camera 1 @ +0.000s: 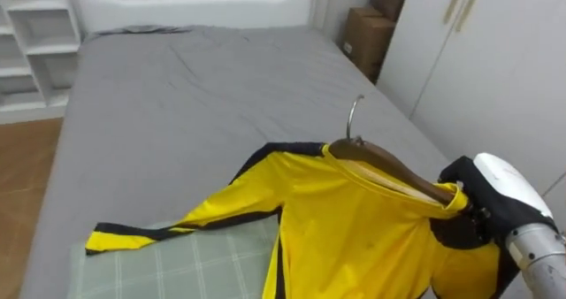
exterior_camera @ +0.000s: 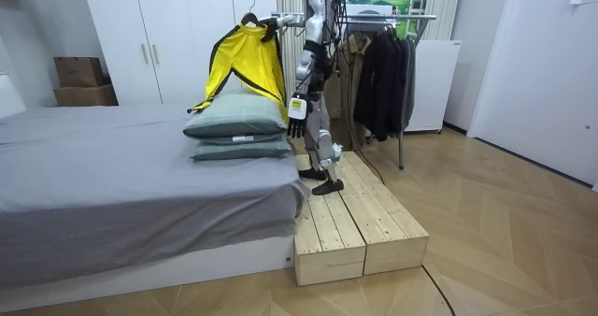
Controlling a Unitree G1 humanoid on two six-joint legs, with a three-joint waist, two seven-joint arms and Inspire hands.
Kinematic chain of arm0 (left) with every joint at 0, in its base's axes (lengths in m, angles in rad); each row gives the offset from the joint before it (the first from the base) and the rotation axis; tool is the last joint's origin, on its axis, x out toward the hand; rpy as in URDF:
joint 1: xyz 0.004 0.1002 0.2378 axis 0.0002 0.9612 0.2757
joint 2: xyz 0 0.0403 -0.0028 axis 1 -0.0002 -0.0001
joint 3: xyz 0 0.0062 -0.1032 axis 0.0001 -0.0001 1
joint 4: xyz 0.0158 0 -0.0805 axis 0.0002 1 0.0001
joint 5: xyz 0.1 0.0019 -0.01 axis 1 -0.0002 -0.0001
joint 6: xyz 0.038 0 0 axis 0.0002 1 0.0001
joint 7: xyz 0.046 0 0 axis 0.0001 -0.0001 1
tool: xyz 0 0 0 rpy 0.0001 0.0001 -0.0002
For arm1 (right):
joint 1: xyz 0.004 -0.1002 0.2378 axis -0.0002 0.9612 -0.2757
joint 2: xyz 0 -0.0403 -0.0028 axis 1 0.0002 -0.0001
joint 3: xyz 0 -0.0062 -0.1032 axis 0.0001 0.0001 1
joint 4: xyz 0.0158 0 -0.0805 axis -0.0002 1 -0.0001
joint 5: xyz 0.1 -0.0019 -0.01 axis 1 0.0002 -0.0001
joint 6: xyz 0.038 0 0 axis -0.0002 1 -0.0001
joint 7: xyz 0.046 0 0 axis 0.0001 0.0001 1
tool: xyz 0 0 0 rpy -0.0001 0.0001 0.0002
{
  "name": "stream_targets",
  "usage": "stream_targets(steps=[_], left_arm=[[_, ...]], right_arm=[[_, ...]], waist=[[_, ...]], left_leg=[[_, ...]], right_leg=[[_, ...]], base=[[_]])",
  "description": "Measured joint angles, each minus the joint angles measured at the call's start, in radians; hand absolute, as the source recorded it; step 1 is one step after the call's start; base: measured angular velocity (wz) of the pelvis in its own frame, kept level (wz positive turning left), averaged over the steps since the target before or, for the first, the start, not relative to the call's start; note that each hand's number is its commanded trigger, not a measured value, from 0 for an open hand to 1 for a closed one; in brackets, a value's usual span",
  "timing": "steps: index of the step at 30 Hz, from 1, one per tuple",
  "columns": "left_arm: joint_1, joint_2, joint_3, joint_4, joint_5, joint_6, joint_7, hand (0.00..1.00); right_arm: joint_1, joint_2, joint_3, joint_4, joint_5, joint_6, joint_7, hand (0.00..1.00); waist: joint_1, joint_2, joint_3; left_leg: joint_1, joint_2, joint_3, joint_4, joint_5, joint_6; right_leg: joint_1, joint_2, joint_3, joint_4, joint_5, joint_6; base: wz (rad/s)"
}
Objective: Hang clothes
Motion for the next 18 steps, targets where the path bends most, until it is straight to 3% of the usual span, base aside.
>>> stream_targets(steps=[5, 8, 9, 11, 13, 14, 15, 16, 17, 18], left_arm=[[-0.003, -0.001, -0.016, -0.018, 0.025, 0.012, 0.001, 0.00], [-0.008, 0.001, -0.024, -0.030, 0.064, 0.017, 0.001, 0.00], [-0.008, 0.004, -0.026, -0.027, 0.073, 0.024, 0.001, 0.00], [-0.010, 0.011, -0.026, -0.028, 0.084, 0.036, 0.002, 0.00], [-0.009, 0.012, -0.027, -0.027, 0.092, 0.058, 0.004, 0.00], [-0.006, 0.011, -0.028, -0.027, 0.092, 0.066, 0.004, 0.00], [0.000, 0.011, -0.033, -0.021, 0.092, 0.080, 0.004, 0.00], [0.004, 0.010, -0.051, -0.016, 0.097, 0.093, 0.005, 0.00], [0.005, 0.010, -0.058, -0.016, 0.106, 0.101, 0.005, 0.00], [0.005, 0.004, -0.062, -0.017, 0.128, 0.117, 0.005, 0.00]], right_arm=[[-0.002, 0.001, -0.001, -0.022, 0.037, -0.002, 0.000, 1.00], [-0.013, 0.004, 0.009, -0.045, 0.033, -0.002, 0.003, 1.00], [-0.029, 0.004, 0.025, -0.045, 0.034, -0.001, 0.003, 1.00], [-0.041, 0.003, 0.040, -0.045, 0.034, -0.002, 0.004, 1.00], [-0.049, 0.003, 0.049, -0.045, 0.047, -0.002, -0.003, 1.00], [-0.049, 0.003, 0.056, -0.044, 0.057, 0.000, -0.009, 1.00], [-0.051, 0.003, 0.077, -0.044, 0.068, 0.001, -0.019, 1.00], [-0.052, 0.004, 0.095, -0.041, 0.072, 0.000, -0.027, 1.00], [-0.052, 0.004, 0.104, -0.036, 0.074, 0.001, -0.034, 1.00], [-0.052, 0.004, 0.119, -0.026, 0.075, 0.000, -0.040, 1.00]], waist=[[-0.018, 0.000, 0.0002], [-0.011, -0.005, 0.0008], [-0.011, -0.013, 0.0006], [-0.009, -0.023, -0.0017], [-0.007, 0.000, 0.0069], [-0.006, 0.004, 0.0066], [-0.006, 0.002, 0.0059], [-0.003, 0.001, 0.0070], [0.001, -0.001, 0.0080], [0.016, -0.001, 0.0081]], left_leg=[[0.001, 0.009, 0.035, 0.034, -0.003, -0.005], [-0.002, 0.024, 0.099, 0.068, -0.015, -0.023], [-0.012, 0.039, 0.121, 0.129, -0.025, -0.031], [-0.041, 0.078, 0.121, 0.284, -0.033, -0.030], [-0.081, 0.138, 0.064, 0.487, -0.024, -0.033], [-0.096, 0.144, 0.040, 0.527, -0.010, -0.034], [-0.134, 0.134, -0.040, 0.576, 0.016, -0.030], [-0.162, 0.103, -0.132, 0.570, 0.000, -0.028], [-0.177, 0.091, -0.171, 0.559, -0.010, -0.026], [-0.205, 0.070, -0.236, 0.515, -0.019, -0.030]], right_leg=[[-0.004, 0.006, 0.020, -0.005, 0.001, 0.000], [-0.027, 0.013, 0.025, 0.022, -0.010, -0.015], [-0.033, 0.012, 0.026, 0.041, -0.020, -0.027], [-0.030, 0.015, 0.066, 0.065, -0.038, -0.037], [-0.002, 0.049, 0.131, 0.070, -0.048, -0.051], [0.000, 0.057, 0.151, 0.073, -0.050, -0.055], [0.006, 0.068, 0.210, 0.085, -0.055, -0.059], [0.012, 0.080, 0.261, 0.079, -0.055, -0.059], [0.013, 0.085, 0.284, 0.074, -0.047, -0.054], [0.014, 0.098, 0.334, 0.061, -0.035, -0.052]], base=[[-0.17], [-0.43], [-0.70], [-0.74], [-0.83], [-0.97], [-1.00], [-1.04], [-1.11], [-1.30]])
